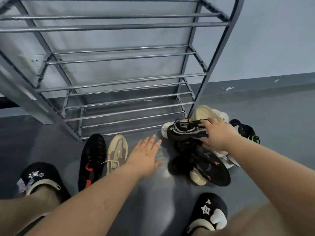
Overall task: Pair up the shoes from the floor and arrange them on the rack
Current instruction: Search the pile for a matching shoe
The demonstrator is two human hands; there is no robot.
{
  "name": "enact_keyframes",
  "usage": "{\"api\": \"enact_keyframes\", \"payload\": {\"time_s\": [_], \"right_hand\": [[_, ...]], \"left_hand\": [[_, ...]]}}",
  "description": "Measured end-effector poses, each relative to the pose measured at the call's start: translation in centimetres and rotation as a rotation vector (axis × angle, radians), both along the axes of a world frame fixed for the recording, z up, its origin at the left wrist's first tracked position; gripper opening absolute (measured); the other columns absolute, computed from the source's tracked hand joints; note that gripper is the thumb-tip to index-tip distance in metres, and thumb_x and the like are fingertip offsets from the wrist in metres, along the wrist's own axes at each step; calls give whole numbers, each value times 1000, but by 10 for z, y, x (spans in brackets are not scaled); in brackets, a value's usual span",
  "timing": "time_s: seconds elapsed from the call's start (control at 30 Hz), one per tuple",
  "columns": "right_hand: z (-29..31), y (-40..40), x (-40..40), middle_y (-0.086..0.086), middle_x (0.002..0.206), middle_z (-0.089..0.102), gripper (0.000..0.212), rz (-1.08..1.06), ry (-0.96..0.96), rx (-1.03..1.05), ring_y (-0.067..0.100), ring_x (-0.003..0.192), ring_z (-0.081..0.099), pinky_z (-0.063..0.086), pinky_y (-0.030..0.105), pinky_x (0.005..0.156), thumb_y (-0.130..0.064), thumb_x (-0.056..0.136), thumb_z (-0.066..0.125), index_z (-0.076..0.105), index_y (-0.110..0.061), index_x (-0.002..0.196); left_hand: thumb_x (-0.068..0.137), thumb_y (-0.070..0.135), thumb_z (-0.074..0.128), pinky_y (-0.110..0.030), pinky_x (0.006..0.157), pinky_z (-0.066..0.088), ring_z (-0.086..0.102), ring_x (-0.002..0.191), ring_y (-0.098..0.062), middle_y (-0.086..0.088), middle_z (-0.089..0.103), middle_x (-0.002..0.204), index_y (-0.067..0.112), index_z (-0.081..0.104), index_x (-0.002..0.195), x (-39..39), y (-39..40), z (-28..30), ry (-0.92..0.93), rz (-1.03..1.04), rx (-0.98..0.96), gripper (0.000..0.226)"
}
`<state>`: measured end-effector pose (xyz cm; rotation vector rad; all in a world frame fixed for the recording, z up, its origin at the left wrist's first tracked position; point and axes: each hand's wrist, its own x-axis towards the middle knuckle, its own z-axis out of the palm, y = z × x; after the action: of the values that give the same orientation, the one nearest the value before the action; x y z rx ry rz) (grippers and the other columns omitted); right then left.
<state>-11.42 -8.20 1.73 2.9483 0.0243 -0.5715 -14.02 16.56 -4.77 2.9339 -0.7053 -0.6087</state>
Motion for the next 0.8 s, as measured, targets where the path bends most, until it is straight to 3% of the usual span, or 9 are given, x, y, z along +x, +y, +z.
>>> {"api": "enact_keyframes", "payload": {"time_s": [0.13, 0.4, 0.5, 0.63, 0.7, 0.8], "right_hand": [[-12, -37, 14, 9, 153, 26, 72, -135, 52, 6, 31, 138, 30, 37, 47, 107, -53, 91, 45, 19, -20, 149], [-55, -70, 40, 11, 158, 13, 78, -356, 126, 141, 39, 143, 14, 25, 50, 112, -56, 92, 42, 6, -22, 153], [-65, -83, 54, 15, 157, 14, 83, -414, 117, 162, 39, 141, 21, 25, 47, 112, -58, 91, 43, 2, -20, 153], [-79, -96, 64, 16, 152, 27, 84, -481, 121, 228, 38, 133, 35, 36, 47, 107, -58, 89, 46, 5, -21, 152], [-86, -100, 66, 16, 144, 40, 84, -478, 128, 259, 36, 125, 45, 42, 45, 101, -56, 90, 47, 5, -20, 152], [-88, -104, 71, 18, 130, 54, 76, -515, 86, 288, 34, 115, 54, 47, 40, 91, -50, 92, 48, 16, -12, 150]], "left_hand": [[96, 48, 35, -35, 119, -1, -1, 148, -23, -6, -10, 160, 20, -3, 151, 30, -23, -2, 9, -23, -8, 72], [95, 48, 38, -35, 119, 9, 6, 147, -23, -8, -11, 159, 20, -2, 151, 75, -59, -25, 104, -17, -66, 75], [95, 48, 40, -38, 119, 14, 7, 147, -25, -9, -20, 157, 24, -3, 151, 91, -71, -30, 152, -3, -87, 74], [96, 46, 40, -41, 119, 15, 4, 147, -25, -4, -22, 157, 28, -5, 151, 115, -88, -36, 200, -22, -80, 73], [96, 43, 41, -41, 118, 18, 10, 146, -25, -2, -11, 160, 27, -4, 151, 125, -95, -40, 242, 0, -110, 73], [97, 34, 46, -34, 115, 24, 27, 141, -21, -2, 21, 156, 23, 10, 151, 128, -101, -44, 305, 122, -245, 66]]}}
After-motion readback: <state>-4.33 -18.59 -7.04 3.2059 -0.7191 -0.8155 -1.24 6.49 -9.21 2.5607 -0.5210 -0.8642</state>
